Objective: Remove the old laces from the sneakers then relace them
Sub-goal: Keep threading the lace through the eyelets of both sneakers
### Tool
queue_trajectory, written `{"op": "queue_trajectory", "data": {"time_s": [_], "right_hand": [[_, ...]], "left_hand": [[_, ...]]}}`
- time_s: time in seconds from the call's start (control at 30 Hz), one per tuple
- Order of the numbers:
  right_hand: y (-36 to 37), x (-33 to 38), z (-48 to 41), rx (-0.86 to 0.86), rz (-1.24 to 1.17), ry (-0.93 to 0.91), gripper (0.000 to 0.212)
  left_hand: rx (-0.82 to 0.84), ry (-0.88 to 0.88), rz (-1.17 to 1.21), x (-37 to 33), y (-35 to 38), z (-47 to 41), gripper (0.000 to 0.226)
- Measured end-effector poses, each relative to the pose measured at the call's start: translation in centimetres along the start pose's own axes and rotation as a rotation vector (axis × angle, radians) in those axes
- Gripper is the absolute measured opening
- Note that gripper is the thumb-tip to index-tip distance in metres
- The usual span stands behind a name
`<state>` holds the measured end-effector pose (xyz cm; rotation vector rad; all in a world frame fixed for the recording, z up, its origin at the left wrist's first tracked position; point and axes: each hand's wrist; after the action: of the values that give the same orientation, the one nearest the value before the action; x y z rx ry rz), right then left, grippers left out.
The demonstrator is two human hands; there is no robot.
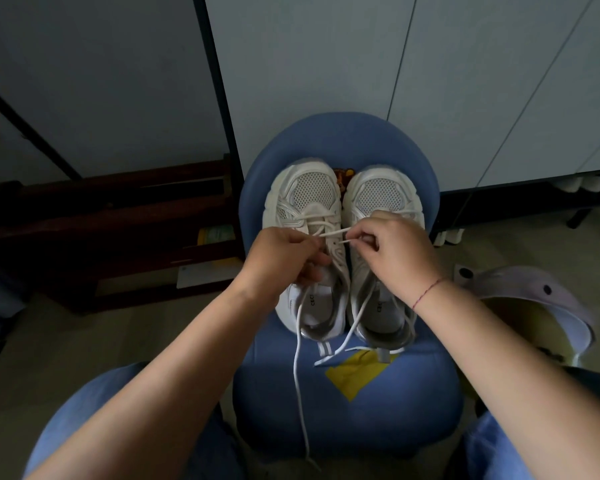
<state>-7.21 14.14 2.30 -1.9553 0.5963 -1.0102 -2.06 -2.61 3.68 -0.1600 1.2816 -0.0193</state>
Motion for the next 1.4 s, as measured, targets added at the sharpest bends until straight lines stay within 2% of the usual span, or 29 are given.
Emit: {"op": "queue_trajectory", "data": {"time_s": [0.17, 0.3, 0.43, 0.63, 0.73, 0.83, 1.13, 1.23, 1.33, 1.4], "right_hand": [[0.3, 0.2, -0.2, -0.023, 0.072, -0.064, 0.007], [0.6, 0.2, -0.4, -0.042, 0.049, -0.039, 0.005], [0.9, 0.4, -0.4, -0.055, 0.034, -0.015, 0.004], [1.5, 0.7, -0.4, -0.042, -0.040, 0.075, 0.006], [1.0, 0.6, -0.4, -0.022, -0.097, 0.135, 0.016], [0.4, 0.2, -0.5, 0.028, -0.061, 0.101, 0.011], [0.8, 0.2, -0.5, -0.049, -0.136, 0.032, 0.003], [0.8, 0.6, 0.1, -0.049, -0.148, 0.050, 0.014], [0.8, 0.7, 0.9, -0.018, -0.025, 0.111, 0.031], [0.6, 0.5, 1.2, 0.016, 0.007, 0.163, 0.028]], "left_hand": [[0.075, -0.001, -0.041, 0.0, 0.7, -0.3, 0.022], [0.113, 0.025, 0.026, 1.1, 1.5, -0.7, 0.037], [0.100, 0.056, 0.072, 1.7, 1.5, -0.9, 0.040], [0.100, 0.099, 0.092, 1.9, 1.4, -0.8, 0.028], [0.111, 0.088, 0.060, 1.8, 1.2, -1.1, 0.021], [0.132, 0.109, 0.019, 1.6, 1.0, -1.1, 0.017], [0.130, 0.110, 0.006, 1.7, 1.1, -1.3, 0.016], [0.098, 0.101, 0.016, 1.8, 1.3, -1.3, 0.015], [0.089, 0.093, 0.034, 2.0, 1.4, -1.4, 0.011], [0.109, 0.092, 0.027, 2.0, 1.2, -1.4, 0.010]]}}
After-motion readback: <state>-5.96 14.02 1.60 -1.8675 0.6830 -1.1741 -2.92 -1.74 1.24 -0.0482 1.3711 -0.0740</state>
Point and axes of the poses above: each hand's wrist, its own z-axis away from the middle knuckle, its own y-axis out of the palm, x = y × z, and after that the axes turned 5 degrees about x, right-handed
